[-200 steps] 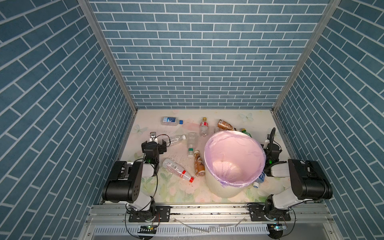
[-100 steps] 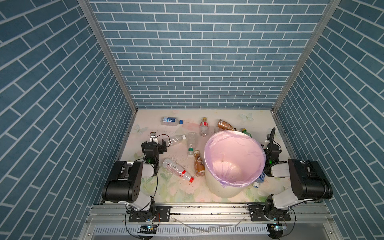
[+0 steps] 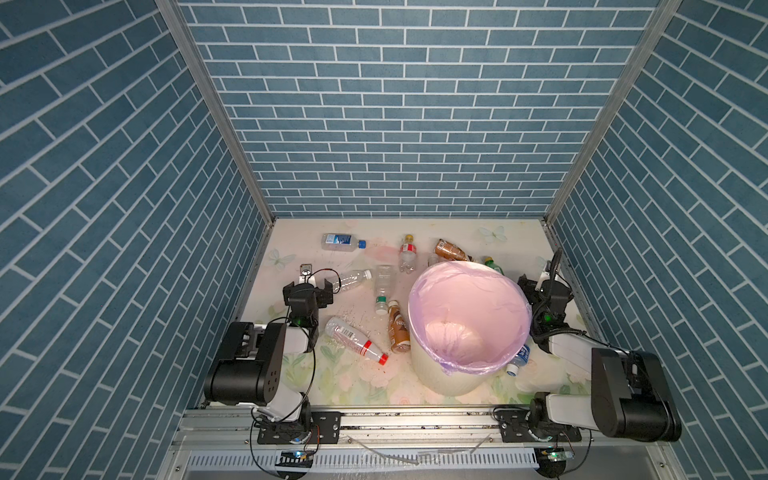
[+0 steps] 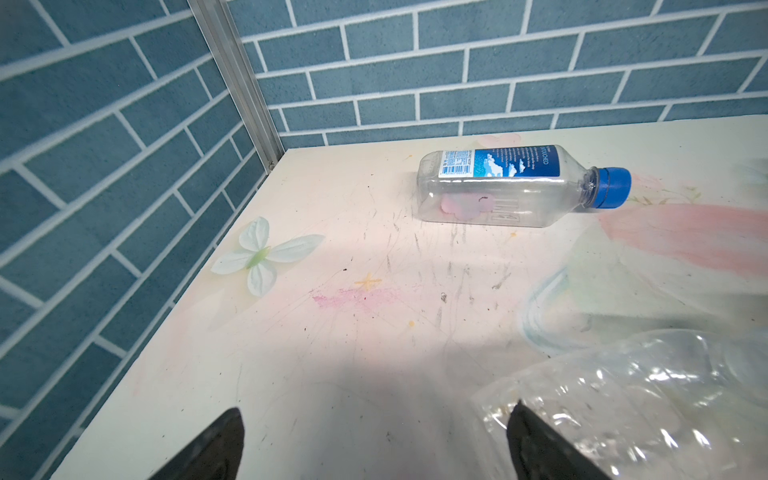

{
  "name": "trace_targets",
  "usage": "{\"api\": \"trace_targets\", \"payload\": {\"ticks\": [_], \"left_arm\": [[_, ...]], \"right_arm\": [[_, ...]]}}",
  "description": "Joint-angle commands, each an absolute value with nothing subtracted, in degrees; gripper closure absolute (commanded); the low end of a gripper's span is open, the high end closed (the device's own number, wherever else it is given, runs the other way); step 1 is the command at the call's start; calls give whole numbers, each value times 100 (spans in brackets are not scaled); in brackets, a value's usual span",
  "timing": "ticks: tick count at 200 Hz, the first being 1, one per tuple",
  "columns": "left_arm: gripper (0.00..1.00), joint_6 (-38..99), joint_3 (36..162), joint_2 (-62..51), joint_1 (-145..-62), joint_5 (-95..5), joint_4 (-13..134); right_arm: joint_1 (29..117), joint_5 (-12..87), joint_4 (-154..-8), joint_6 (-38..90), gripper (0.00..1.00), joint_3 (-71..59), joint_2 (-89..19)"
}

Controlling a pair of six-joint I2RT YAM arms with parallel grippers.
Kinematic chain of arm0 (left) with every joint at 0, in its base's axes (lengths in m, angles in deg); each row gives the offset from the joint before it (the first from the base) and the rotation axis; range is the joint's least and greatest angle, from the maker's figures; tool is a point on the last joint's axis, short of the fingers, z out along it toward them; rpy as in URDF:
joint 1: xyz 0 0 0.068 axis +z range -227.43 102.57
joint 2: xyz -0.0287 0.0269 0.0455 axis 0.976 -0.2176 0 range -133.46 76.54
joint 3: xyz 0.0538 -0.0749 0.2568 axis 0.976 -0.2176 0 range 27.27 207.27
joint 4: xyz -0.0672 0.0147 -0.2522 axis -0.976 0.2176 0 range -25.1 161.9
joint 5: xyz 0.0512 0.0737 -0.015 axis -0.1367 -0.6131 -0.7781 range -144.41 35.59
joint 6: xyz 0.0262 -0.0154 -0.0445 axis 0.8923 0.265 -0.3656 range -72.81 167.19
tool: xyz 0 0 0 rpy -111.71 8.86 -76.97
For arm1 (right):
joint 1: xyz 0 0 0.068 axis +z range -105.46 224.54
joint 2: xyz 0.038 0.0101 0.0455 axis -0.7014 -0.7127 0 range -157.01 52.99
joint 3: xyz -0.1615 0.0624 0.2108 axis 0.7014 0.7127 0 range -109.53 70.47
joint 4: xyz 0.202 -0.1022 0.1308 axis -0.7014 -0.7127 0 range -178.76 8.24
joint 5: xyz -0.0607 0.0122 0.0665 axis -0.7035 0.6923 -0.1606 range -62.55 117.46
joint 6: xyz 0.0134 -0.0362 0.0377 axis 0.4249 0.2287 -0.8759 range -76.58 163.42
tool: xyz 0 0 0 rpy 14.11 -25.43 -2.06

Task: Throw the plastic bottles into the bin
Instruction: 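Raise both arms and bring the right gripper over the bin rim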

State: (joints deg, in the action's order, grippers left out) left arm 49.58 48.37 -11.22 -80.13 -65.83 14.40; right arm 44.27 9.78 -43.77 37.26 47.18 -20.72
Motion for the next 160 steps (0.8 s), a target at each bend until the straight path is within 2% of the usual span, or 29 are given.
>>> {"api": "trace_targets", "payload": {"ticks": [1, 13, 32, 45, 75, 111, 138, 160], "left_arm": [[1, 4965, 4854, -1098, -8000, -6529, 1392], [1, 4961, 4854, -1095, -7998, -6514, 1392], [1, 4881, 4796, -1054, -7872, -6309, 1298], [1, 4695, 4854, -698, -7858, -6773, 1735], [1, 4278, 5444, 594, -7862, -7224, 3673], [1, 3210, 6182, 1202, -7866, -7483, 5426], [1, 2496, 6961, 1296, -7870, -6744, 6564], [1, 2080, 7768, 1079, -7950, -5639, 7393]], "right_arm": [[4454, 370, -5223, 3118, 1, 4381, -1726], [4454, 441, -5609, 2652, 1, 4161, -1626], [4454, 1211, -6497, 2254, 1, 3637, -1511], [4453, 1640, -6863, 2268, 1, 3341, -1457], [4454, 1254, -8300, 2418, 1, 2388, -1320], [4454, 1288, -10111, 2464, 1, 1081, -1327], [4454, 1926, -11147, 2347, 1, 171, -1494], [4527, 2463, -11812, 2333, 1, -406, -1625]]}}
